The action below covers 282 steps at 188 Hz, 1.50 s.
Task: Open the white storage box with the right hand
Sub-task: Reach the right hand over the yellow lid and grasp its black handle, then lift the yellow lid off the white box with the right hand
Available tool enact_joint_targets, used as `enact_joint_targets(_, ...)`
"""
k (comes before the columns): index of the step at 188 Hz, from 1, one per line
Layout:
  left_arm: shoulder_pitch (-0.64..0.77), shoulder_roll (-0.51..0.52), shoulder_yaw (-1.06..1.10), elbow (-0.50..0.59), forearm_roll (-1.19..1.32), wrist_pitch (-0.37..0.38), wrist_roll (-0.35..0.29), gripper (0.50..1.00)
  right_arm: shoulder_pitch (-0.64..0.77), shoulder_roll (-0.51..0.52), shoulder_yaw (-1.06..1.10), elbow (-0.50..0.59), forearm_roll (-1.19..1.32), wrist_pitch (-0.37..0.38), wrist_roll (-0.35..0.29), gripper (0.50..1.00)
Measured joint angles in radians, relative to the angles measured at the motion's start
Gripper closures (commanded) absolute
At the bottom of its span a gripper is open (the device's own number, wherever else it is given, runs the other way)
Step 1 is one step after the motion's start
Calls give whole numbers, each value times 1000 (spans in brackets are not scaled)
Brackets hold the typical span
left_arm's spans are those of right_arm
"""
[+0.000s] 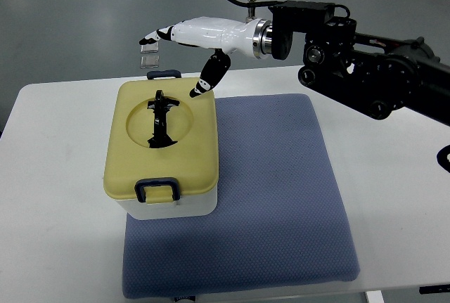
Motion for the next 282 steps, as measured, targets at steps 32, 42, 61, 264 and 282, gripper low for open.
enact_joint_targets(32,0,0,0,2,0,0,0,500,-23,28,0,0,0,-12,7,546)
enact_joint_targets(42,0,0,0,2,0,0,0,500,-32,36,0,0,0,-15,7,546)
enact_joint_targets(61,0,0,0,3,0,0,0,500,-42,50,0,-1,-2,-16,8,546)
enact_joint_targets(264,0,0,-1,12,-1,-1,0,500,-91,148,2,-47,-1,-120,31,1000)
enact_joint_targets(282,0,0,-2,12,-1,-1,0,500,-90,148,3,-47,0,-122,32,1000)
